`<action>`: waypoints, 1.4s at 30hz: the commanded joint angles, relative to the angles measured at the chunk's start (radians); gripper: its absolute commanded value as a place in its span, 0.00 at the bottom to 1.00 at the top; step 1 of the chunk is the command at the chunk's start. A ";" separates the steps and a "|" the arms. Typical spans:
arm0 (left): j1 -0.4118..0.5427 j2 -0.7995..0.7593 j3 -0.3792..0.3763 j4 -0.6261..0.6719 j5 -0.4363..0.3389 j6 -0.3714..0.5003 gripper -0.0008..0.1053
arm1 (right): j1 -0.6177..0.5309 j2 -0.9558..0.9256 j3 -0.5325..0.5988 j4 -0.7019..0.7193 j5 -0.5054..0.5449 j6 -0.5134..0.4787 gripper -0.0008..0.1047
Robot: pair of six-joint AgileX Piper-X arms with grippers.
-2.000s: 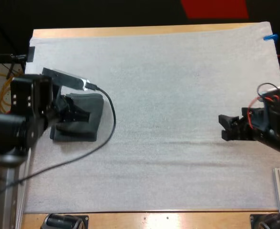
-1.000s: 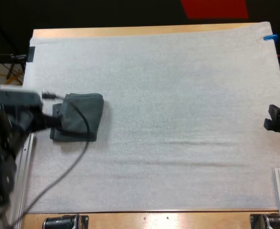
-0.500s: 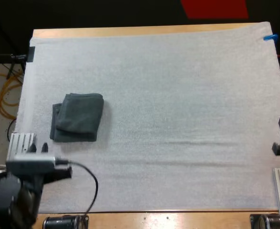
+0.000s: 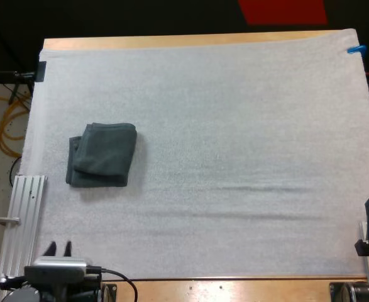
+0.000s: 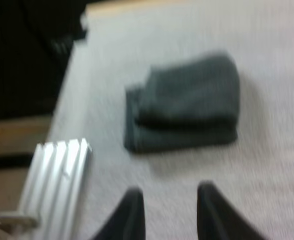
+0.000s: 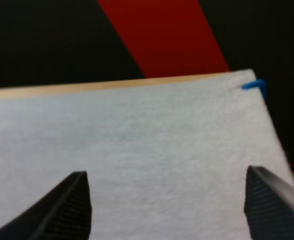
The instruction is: Pick towel from pile fold and stack
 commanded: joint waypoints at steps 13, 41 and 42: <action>0.004 -0.143 0.047 0.085 0.015 -0.053 0.24 | -0.003 -0.137 0.131 -0.008 0.001 -0.079 0.60; 0.004 -0.139 0.293 -0.472 0.036 -0.053 0.24 | -0.003 -0.137 0.256 -0.029 -0.005 -0.128 0.60; 0.004 -0.139 0.293 -0.472 0.036 -0.053 0.24 | -0.003 -0.137 0.256 -0.029 -0.005 -0.128 0.60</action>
